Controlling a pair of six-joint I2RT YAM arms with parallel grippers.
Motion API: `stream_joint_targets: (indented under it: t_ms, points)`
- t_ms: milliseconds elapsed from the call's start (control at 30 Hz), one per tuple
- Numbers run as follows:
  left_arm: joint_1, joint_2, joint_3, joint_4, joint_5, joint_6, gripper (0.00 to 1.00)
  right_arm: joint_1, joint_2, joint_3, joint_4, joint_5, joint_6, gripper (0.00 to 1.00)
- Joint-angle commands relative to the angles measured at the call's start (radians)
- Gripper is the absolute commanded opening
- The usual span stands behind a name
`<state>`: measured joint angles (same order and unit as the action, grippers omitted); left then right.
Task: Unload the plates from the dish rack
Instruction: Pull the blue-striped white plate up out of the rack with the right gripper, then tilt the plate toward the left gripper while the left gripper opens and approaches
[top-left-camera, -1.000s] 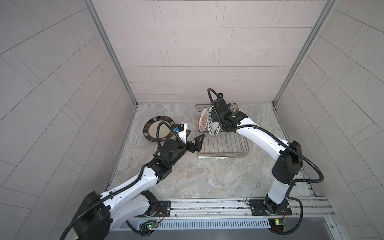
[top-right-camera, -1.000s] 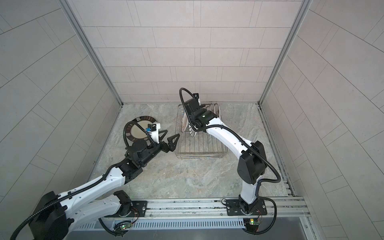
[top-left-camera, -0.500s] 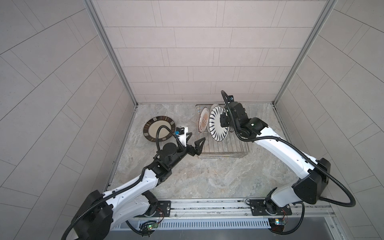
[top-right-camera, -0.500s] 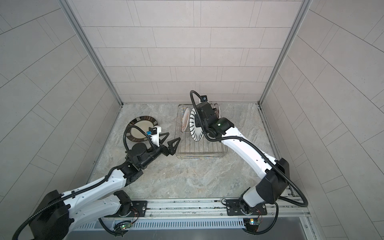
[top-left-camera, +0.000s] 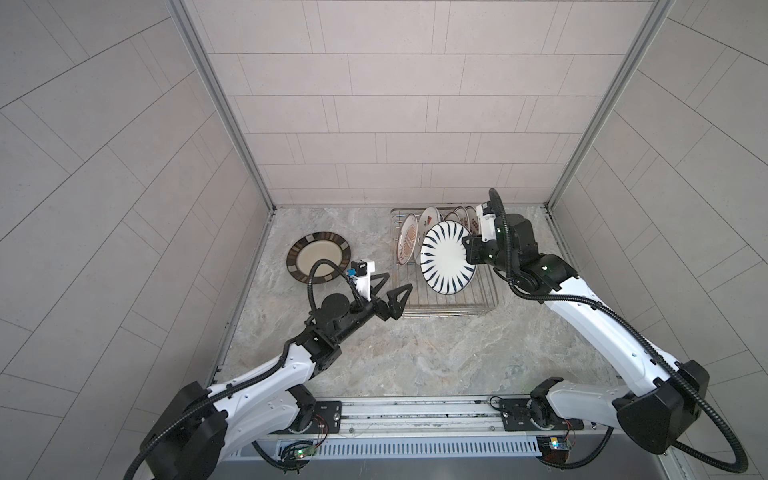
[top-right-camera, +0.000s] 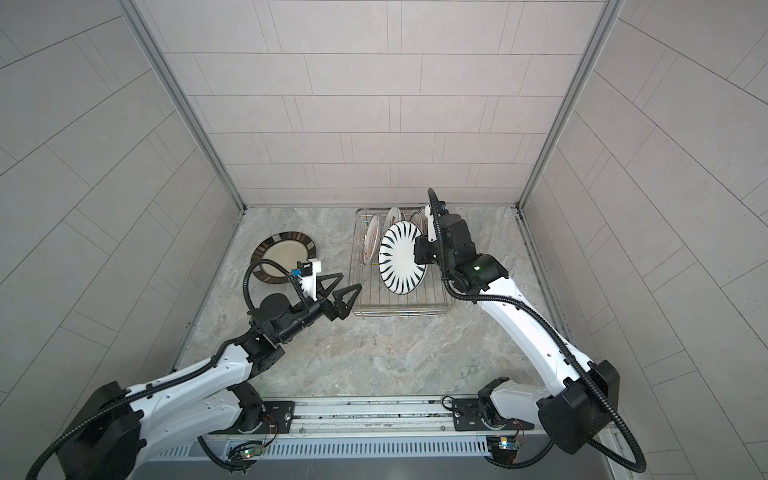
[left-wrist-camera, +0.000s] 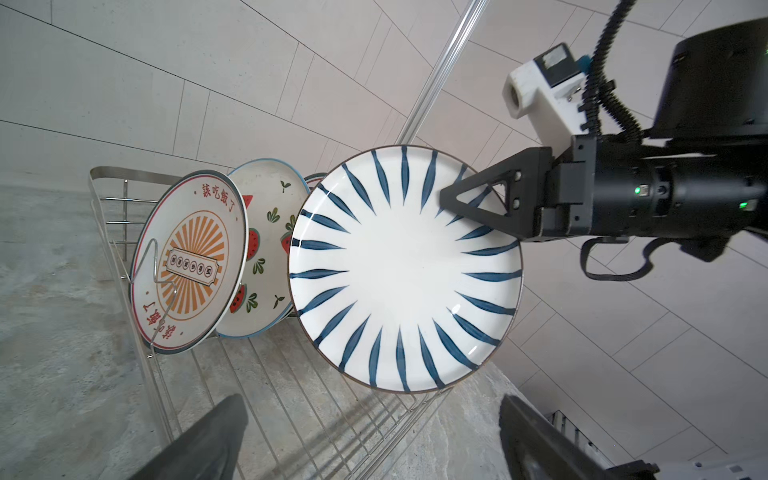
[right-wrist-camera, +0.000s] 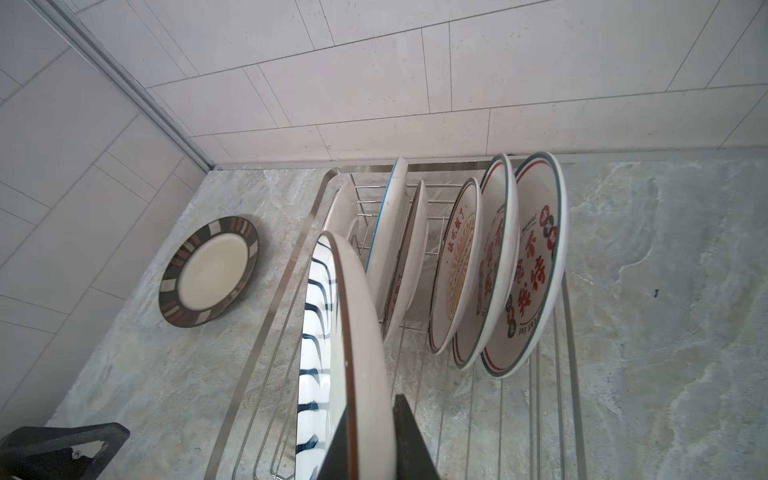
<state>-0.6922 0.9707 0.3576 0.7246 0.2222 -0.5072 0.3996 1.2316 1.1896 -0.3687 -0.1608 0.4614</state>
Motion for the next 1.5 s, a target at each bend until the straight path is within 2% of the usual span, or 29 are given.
stream_joint_targets:
  t_ms: [0,100,200,300,367,467,567,733,933,1033,1167,1267,1367,1467]
  points:
    - [-0.003,-0.048,-0.023,0.063,0.046,-0.052,1.0,-0.059,-0.03,0.0,0.208,-0.237,0.107,0.11]
    - [-0.002,-0.061,-0.019,0.03,0.052,-0.087,1.0,-0.092,-0.01,-0.009,0.248,-0.333,0.162,0.11]
    - [-0.007,-0.086,-0.033,0.046,0.094,-0.178,1.0,-0.106,0.005,-0.028,0.301,-0.42,0.21,0.11]
    - [-0.039,-0.12,-0.059,0.058,0.003,-0.213,1.0,-0.124,0.019,-0.044,0.355,-0.487,0.259,0.1]
    - [-0.039,-0.122,-0.059,0.048,-0.064,-0.292,1.0,-0.146,0.043,-0.051,0.41,-0.547,0.311,0.1]
    - [-0.038,-0.113,-0.103,0.125,-0.096,-0.377,1.0,-0.16,0.081,-0.051,0.456,-0.614,0.36,0.11]
    - [-0.039,-0.099,-0.122,0.199,-0.12,-0.452,1.0,-0.162,0.083,-0.057,0.449,-0.606,0.35,0.11]
    - [-0.038,-0.064,-0.117,0.199,-0.209,-0.541,1.0,-0.163,0.057,-0.08,0.475,-0.623,0.358,0.11]
    - [-0.038,0.02,-0.076,0.286,-0.179,-0.59,0.98,-0.163,0.055,-0.1,0.508,-0.654,0.382,0.11]
    - [-0.038,0.059,-0.068,0.293,-0.183,-0.614,0.9,-0.161,0.055,-0.109,0.531,-0.673,0.398,0.11]
    - [-0.038,0.135,-0.037,0.354,-0.193,-0.648,0.88,-0.149,0.046,-0.114,0.537,-0.681,0.399,0.11]
    - [-0.039,0.178,-0.039,0.431,-0.197,-0.641,0.84,-0.139,0.039,-0.119,0.534,-0.675,0.396,0.11]
    - [-0.04,0.2,-0.029,0.412,-0.245,-0.627,0.82,-0.125,0.044,-0.122,0.542,-0.674,0.395,0.11]
    - [-0.039,0.248,-0.015,0.442,-0.23,-0.643,0.79,-0.1,0.055,-0.119,0.541,-0.679,0.389,0.11]
